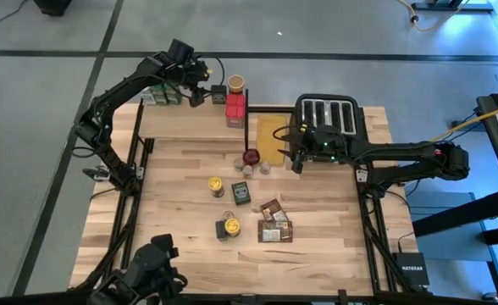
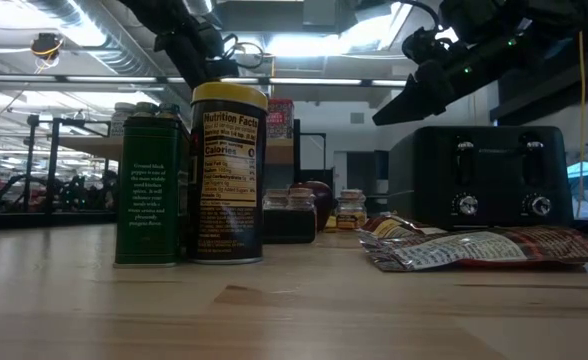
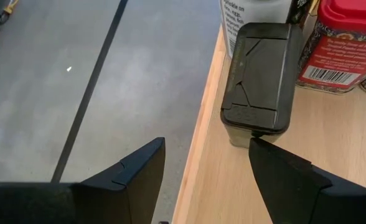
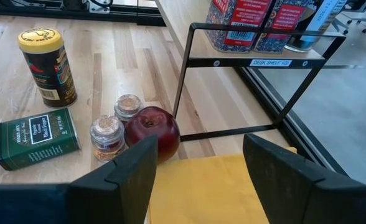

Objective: Shelf spices
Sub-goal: Put the center black seasoning can on the shelf, then put the bottom black seasoning can aligned with the other black seasoning can on the shelf

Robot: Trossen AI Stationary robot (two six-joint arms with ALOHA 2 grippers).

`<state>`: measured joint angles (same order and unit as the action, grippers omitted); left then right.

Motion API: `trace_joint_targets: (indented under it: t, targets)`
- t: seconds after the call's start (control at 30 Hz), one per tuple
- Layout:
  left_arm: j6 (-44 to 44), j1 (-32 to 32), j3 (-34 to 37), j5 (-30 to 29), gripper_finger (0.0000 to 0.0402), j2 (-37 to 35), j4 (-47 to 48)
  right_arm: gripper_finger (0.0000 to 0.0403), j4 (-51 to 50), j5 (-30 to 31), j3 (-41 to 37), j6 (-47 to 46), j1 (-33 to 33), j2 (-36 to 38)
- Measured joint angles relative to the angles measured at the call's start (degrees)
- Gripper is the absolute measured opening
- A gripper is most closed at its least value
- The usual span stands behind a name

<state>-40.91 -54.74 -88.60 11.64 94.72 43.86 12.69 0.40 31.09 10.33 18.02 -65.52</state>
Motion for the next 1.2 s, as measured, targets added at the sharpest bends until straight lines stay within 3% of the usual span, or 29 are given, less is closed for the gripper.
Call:
trace_joint_targets:
  t: [0.27,0.47,0.57,1.03,1.2]
  targets:
    - [0.45,0.27,0.07,-5.85,0.0225,-3.21,0.99,0.0241,-0.08,0.00,0.00,-0.02,0.00,0.00]
    - [5.06,3.75,0.04,-0.03,0.0225,-9.31,0.52,0.0241,-0.07,0.00,0.00,0.39,0.00,-0.02]
    - [7.81,7.96,0.04,2.84,0.0225,-10.87,1.38,0.0241,-0.15,0.02,0.00,0.82,0.00,0.00]
    - [16.73,34.60,0.05,2.80,0.0225,-11.04,10.43,0.0241,0.04,-0.73,0.00,-0.05,-0.02,-0.01]
    - [22.90,42.15,4.11,2.01,0.0225,-12.12,9.96,0.0241,-0.42,-2.05,0.00,-1.80,-0.04,-0.01]
